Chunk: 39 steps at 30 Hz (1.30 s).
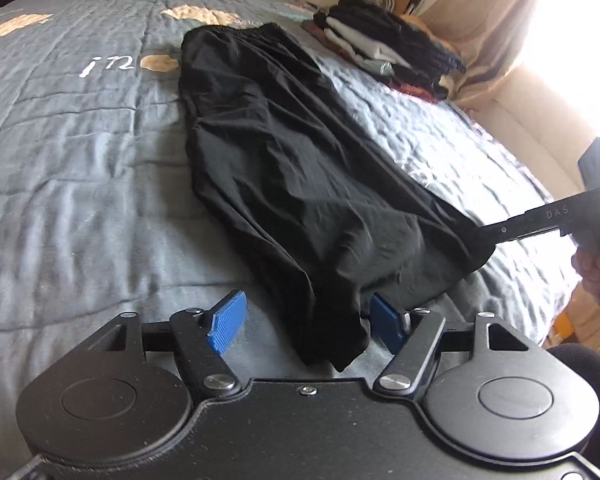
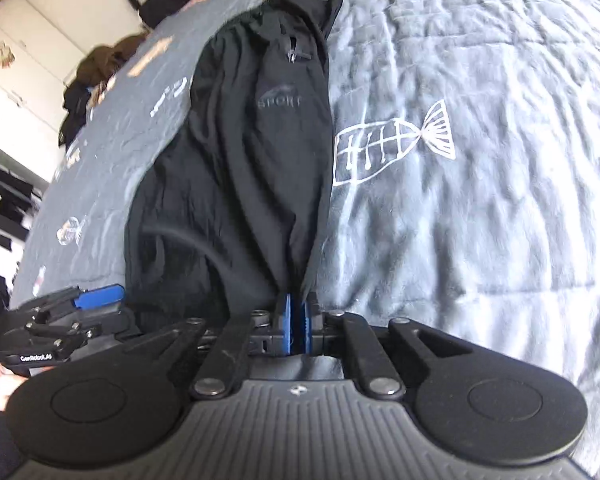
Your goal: Fold clothes
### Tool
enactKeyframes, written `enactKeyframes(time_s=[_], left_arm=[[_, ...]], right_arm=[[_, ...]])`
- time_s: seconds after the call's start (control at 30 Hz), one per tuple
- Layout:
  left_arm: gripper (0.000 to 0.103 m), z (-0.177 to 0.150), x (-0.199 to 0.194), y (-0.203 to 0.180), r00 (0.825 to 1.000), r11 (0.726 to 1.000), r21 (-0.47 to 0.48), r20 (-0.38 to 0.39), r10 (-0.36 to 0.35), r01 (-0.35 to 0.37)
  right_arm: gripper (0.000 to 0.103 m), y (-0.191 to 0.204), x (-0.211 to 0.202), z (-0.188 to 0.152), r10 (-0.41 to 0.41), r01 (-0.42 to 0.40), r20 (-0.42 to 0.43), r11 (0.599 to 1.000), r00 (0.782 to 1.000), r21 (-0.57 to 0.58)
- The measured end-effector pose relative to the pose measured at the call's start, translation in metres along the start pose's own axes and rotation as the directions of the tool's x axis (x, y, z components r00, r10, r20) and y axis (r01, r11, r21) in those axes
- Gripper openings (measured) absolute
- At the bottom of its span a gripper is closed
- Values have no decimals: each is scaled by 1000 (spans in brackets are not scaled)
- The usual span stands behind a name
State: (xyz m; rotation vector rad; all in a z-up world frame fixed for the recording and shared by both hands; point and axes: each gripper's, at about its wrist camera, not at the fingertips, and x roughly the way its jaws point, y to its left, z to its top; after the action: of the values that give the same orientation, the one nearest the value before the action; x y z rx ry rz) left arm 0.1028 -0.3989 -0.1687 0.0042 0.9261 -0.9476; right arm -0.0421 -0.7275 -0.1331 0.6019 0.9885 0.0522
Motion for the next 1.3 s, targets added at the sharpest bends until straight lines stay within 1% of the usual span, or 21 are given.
enactKeyframes(time_s=[0.03, 0.07, 0.1, 0.13, 0.27, 0.33, 0.47, 0.57, 0.63, 0.7, 0.73, 0.77, 0.8, 0.83, 0.87, 0.93, 0.97, 1.0, 1.13, 1.23, 1.3], left_arm=[[68, 0, 0, 5, 1000, 999, -26, -2, -22, 22], [68, 1, 2, 9, 999, 998, -55, -5, -44, 44], [68, 1, 3, 13, 998, 994, -83, -8, -66, 65], [67, 1, 5, 17, 996, 990, -112, -10, -88, 87], [66, 3, 12, 34, 984, 959, -226, -12, -177, 169], [66, 3, 20, 41, 973, 934, -283, -3, -229, 219], [66, 7, 44, 51, 954, 886, -366, 14, -299, 284], [66, 11, 62, 54, 940, 851, -418, 29, -339, 319], [68, 13, 71, 52, 930, 833, -433, 41, -364, 345], [67, 13, 77, 49, 920, 817, -442, 48, -389, 369], [65, 13, 81, 47, 914, 810, -447, 52, -402, 381], [50, 12, 82, 46, 909, 803, -451, 50, -414, 390], [35, 10, 83, 45, 904, 797, -456, 44, -426, 397], [10, 7, 85, 46, 899, 790, -464, 33, -437, 401], [10, 4, 84, 48, 899, 787, -471, 27, -438, 398], [8, -3, 82, 54, 902, 783, -483, 35, -430, 392], [8, -5, 81, 57, 899, 769, -500, 44, -436, 397], [8, -6, 81, 59, 900, 765, -509, 45, -434, 395], [12, -2, 85, 52, 931, 819, -480, -13, -366, 315], [11, 1, 85, 50, 927, 816, -484, -25, -374, 316], [8, 2, 83, 49, 919, 805, -491, -19, -393, 334]], right_arm=[[26, -3, -5, 0, 23, -23, 13, 1000, 1000, 10], [35, -6, -6, 0, 40, -40, 15, 999, 999, 23], [49, -10, -6, 2, 56, -56, 14, 998, 998, 37], [56, -14, -6, 3, 71, -72, 14, 996, 997, 50], [63, -22, 13, 7, 97, -95, -43, 994, 994, 56], [65, -27, 22, 9, 107, -104, -59, 992, 992, 66], [72, -28, 31, 14, 134, -129, -61, 989, 989, 71], [83, -25, 38, 18, 148, -144, -61, 988, 987, 63], [94, -22, 42, 18, 156, -153, -57, 987, 986, 51], [101, -18, 45, 18, 163, -162, -52, 986, 985, 37], [102, -16, 47, 18, 167, -166, -50, 986, 985, 31], [102, -15, 49, 19, 175, -173, -44, 984, 984, 39], [101, -15, 50, 21, 183, -181, -37, 982, 982, 51], [93, -16, 49, 22, 210, -208, -30, 976, 977, 71], [84, -18, 49, 22, 254, -250, -32, 963, 967, 99], [15, -20, 52, 21, 301, -290, -61, 946, 952, 146], [10, -19, 54, 20, 299, -287, -66, 946, 952, 154], [10, -18, 55, 19, 292, -279, -69, 947, 954, 159], [8, -16, 59, 15, 264, -249, -73, 953, 962, 174], [7, -18, 55, 12, 256, -240, -57, 950, 965, 200], [7, -16, 52, 11, 250, -235, -55, 951, 967, 200]])
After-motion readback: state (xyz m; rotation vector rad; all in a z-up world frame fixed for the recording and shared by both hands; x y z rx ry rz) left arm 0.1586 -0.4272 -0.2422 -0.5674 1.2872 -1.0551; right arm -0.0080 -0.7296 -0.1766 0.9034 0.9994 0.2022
